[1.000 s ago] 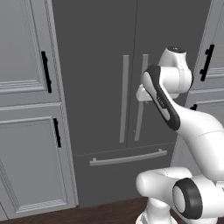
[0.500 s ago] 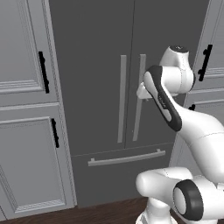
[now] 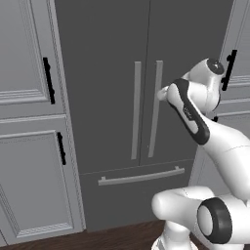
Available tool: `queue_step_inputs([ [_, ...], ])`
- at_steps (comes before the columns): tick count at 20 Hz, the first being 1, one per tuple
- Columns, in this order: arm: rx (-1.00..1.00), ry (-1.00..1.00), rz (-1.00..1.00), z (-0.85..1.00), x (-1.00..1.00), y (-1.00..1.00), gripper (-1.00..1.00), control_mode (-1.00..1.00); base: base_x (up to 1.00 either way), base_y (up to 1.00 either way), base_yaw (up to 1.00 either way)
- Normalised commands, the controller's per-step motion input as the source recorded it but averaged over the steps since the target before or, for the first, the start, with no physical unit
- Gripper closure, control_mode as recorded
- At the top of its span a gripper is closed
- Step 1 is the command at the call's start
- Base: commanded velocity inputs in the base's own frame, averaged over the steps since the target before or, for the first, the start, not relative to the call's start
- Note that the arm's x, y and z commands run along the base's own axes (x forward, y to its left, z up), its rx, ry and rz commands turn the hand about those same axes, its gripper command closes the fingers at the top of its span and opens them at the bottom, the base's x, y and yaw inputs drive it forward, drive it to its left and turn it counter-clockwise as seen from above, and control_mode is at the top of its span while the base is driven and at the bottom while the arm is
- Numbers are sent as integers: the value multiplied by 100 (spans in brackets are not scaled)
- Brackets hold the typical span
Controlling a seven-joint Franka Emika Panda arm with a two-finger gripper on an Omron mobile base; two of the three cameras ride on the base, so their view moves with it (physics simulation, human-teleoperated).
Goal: Take the strawberry from the fridge and place it on top of the pancake, located on the dining counter.
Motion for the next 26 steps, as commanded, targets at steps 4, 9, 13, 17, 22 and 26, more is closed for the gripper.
queue_step_inputs([
  [4,0,-14,0,6,63,-8,-100,-100,0,0,0],
  [9,0,-5,-4,-1,61,0,-100,-100,0,0,0],
  [13,0,0,-8,-3,65,0,-100,-100,0,0,0],
  [17,0,0,-3,0,65,-8,-100,-100,0,0,0],
  [22,0,0,-1,-1,66,-5,-100,-100,0,0,0],
  [26,0,-1,0,-4,76,-17,-100,-100,0,0,0],
])
